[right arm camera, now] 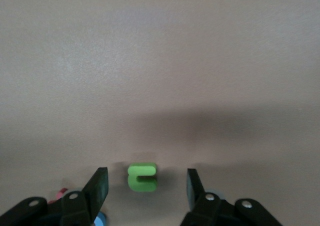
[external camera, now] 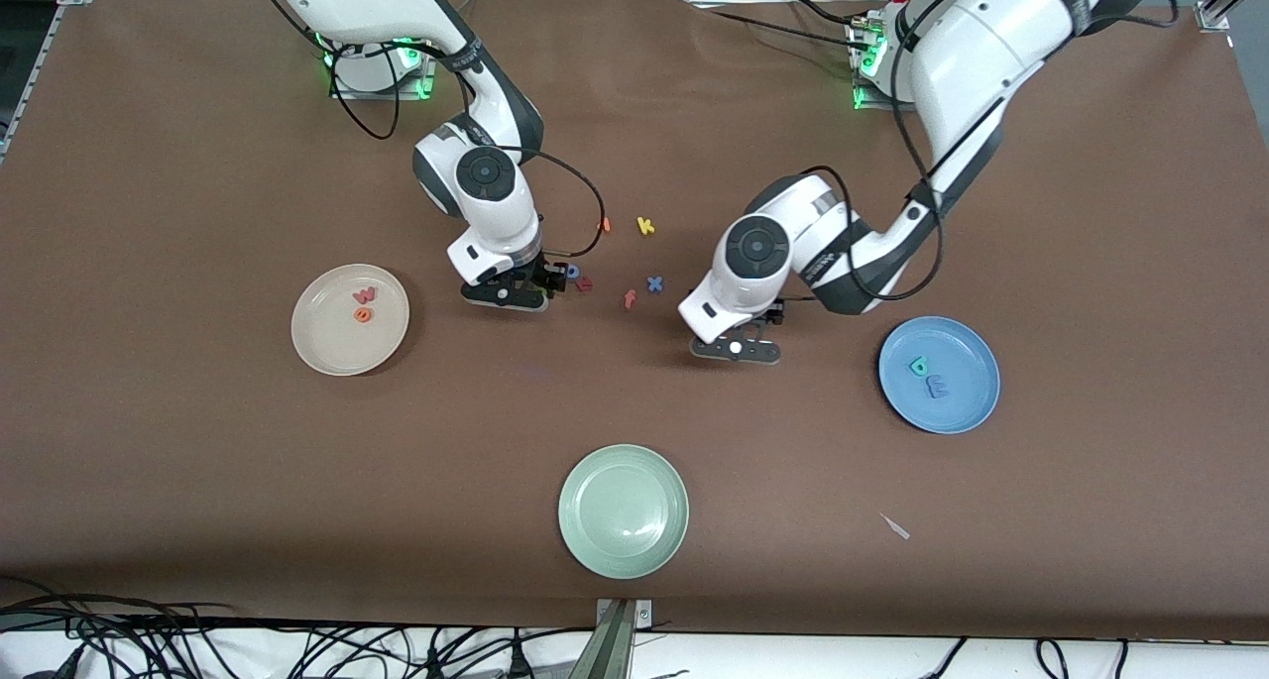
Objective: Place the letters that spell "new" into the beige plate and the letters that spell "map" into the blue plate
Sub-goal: 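Grasp the green n with the right gripper while the left reaches yellow letter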
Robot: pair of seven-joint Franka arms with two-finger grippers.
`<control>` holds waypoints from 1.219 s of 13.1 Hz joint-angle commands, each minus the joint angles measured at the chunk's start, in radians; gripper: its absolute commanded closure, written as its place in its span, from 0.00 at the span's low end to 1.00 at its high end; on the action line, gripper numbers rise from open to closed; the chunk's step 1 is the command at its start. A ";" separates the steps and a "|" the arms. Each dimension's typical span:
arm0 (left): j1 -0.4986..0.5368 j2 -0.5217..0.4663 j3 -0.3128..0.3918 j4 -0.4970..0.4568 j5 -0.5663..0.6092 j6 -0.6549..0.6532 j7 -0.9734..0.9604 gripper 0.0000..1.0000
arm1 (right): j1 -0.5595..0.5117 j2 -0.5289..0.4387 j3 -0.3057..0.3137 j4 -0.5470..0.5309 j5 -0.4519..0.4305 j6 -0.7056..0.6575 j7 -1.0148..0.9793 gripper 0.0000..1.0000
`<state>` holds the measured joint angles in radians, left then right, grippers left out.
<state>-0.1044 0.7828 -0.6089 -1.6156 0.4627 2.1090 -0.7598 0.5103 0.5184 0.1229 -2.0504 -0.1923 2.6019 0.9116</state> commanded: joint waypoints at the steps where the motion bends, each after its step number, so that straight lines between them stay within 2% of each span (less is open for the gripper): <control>1: -0.079 0.029 0.082 0.048 -0.001 0.011 0.004 0.06 | 0.008 0.038 -0.003 0.019 0.002 0.035 0.023 0.32; 3: -0.089 0.044 0.101 0.048 -0.010 0.075 -0.010 0.10 | 0.011 0.046 -0.003 0.018 -0.003 0.050 0.029 0.39; 4: -0.089 0.052 0.101 0.048 -0.004 0.084 -0.036 0.10 | 0.011 0.049 -0.005 0.016 -0.006 0.055 0.029 0.50; 6: -0.095 0.064 0.104 0.048 0.005 0.095 -0.047 0.14 | 0.010 0.048 -0.006 0.015 -0.009 0.053 0.017 0.84; 7: -0.094 0.069 0.104 0.048 0.005 0.109 -0.052 0.14 | 0.008 0.043 -0.008 0.013 -0.009 0.047 0.010 0.95; 9: -0.097 0.075 0.106 0.048 0.005 0.120 -0.093 0.14 | 0.007 0.013 -0.032 0.013 -0.009 0.028 -0.042 0.97; 10: -0.101 0.075 0.104 0.048 0.007 0.120 -0.095 0.27 | 0.005 -0.012 -0.040 0.018 -0.009 -0.032 -0.081 0.97; 12: -0.100 0.073 0.104 0.048 0.005 0.120 -0.096 0.70 | -0.001 -0.078 -0.093 0.019 0.002 -0.149 -0.213 0.96; 13: -0.101 0.070 0.104 0.048 0.007 0.118 -0.111 0.84 | -0.001 -0.109 -0.121 0.018 0.004 -0.204 -0.286 0.96; 16: -0.097 0.059 0.104 0.046 0.007 0.105 -0.119 1.00 | -0.001 -0.201 -0.216 -0.043 0.005 -0.263 -0.468 0.96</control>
<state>-0.1898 0.8442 -0.5141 -1.5914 0.4628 2.2324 -0.8648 0.5073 0.3952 -0.0496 -2.0216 -0.1945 2.3580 0.5466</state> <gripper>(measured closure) 0.718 0.736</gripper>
